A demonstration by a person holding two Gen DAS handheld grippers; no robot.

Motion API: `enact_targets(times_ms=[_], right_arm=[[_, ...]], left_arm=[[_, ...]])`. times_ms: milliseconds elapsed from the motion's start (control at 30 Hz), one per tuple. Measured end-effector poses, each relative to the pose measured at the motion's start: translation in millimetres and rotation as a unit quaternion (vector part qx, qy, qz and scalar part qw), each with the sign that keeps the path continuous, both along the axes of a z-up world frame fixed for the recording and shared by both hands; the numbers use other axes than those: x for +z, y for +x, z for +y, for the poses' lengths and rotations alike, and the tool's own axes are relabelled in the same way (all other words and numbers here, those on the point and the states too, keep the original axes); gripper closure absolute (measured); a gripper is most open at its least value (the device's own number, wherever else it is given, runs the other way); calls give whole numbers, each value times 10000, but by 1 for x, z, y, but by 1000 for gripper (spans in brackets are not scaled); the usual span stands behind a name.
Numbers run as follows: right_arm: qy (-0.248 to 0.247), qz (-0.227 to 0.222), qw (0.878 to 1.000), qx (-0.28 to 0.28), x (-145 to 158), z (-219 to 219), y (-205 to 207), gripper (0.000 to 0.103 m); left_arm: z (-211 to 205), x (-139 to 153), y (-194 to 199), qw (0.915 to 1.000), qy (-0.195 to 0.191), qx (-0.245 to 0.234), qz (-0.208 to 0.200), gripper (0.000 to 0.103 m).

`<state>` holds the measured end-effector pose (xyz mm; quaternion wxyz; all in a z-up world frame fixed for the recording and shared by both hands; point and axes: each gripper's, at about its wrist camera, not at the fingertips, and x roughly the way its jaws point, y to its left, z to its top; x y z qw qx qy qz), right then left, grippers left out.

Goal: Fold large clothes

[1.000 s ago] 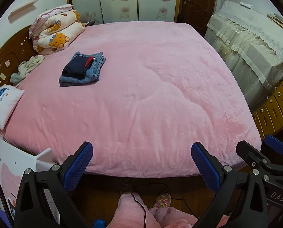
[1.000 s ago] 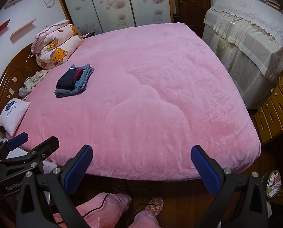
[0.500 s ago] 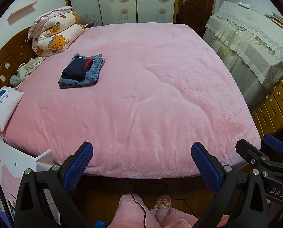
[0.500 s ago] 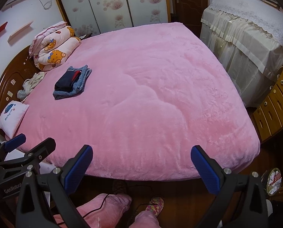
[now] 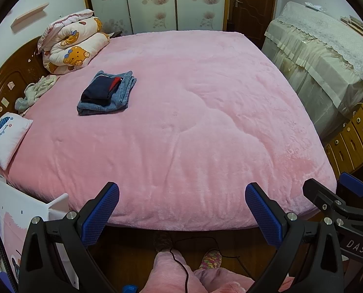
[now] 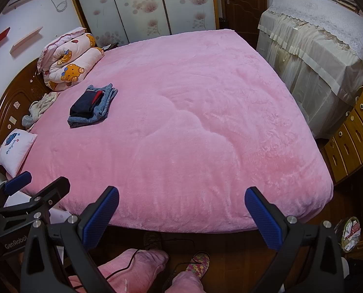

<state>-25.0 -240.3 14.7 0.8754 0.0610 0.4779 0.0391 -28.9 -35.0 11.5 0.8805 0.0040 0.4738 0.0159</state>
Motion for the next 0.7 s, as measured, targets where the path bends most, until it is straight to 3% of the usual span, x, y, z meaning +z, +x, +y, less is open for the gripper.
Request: enact_targets(times_ms=[700], right_arm=[[44,16,9999,-129,-1,-9,6,0]], left_arm=[[-5,3,3,9998,139,-99,-74,1]])
